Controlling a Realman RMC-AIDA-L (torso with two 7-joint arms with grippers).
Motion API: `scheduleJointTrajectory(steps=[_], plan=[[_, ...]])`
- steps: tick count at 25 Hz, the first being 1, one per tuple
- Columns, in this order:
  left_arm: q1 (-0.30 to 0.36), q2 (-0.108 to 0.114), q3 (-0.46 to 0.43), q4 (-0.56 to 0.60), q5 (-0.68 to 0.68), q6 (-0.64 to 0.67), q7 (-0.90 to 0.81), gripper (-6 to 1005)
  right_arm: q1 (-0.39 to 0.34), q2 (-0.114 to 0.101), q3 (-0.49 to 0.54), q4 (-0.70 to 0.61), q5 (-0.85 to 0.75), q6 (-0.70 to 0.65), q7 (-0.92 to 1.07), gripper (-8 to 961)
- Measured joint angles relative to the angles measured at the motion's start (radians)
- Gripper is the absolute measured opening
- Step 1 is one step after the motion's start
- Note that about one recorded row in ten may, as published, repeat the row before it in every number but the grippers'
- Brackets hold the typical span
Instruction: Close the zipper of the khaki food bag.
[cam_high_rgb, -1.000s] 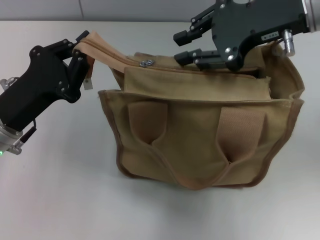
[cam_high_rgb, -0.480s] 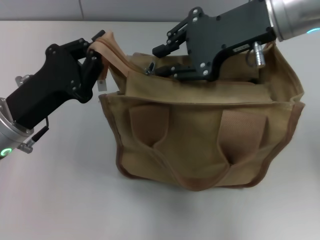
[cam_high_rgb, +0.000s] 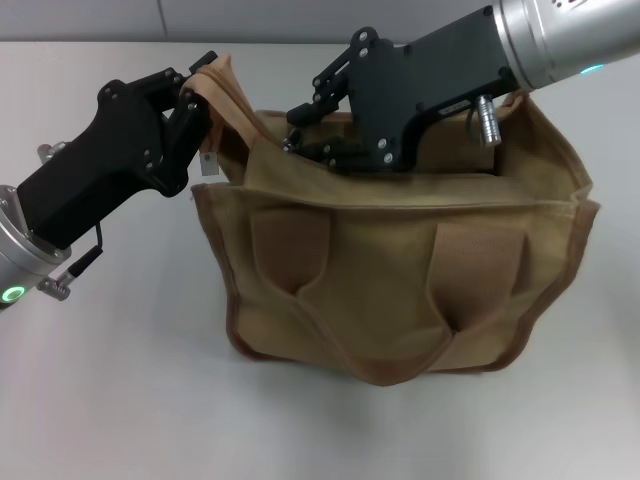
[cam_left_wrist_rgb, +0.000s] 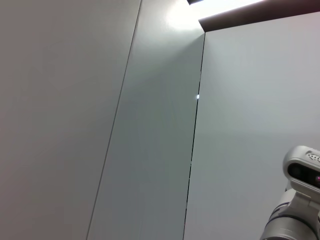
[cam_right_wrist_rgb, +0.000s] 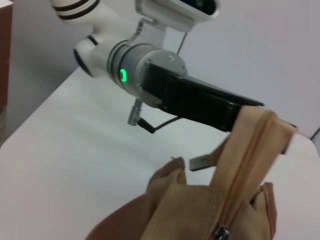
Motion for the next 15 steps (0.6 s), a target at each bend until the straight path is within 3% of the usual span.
scheduleJointTrajectory(steps=[15], plan=[[0.008,0.001,-0.002,0.000,-0.003,0.003,-0.002,140,-0.010,0.006,-0.072,-0.061,0.019,0.022,-0.001,274]])
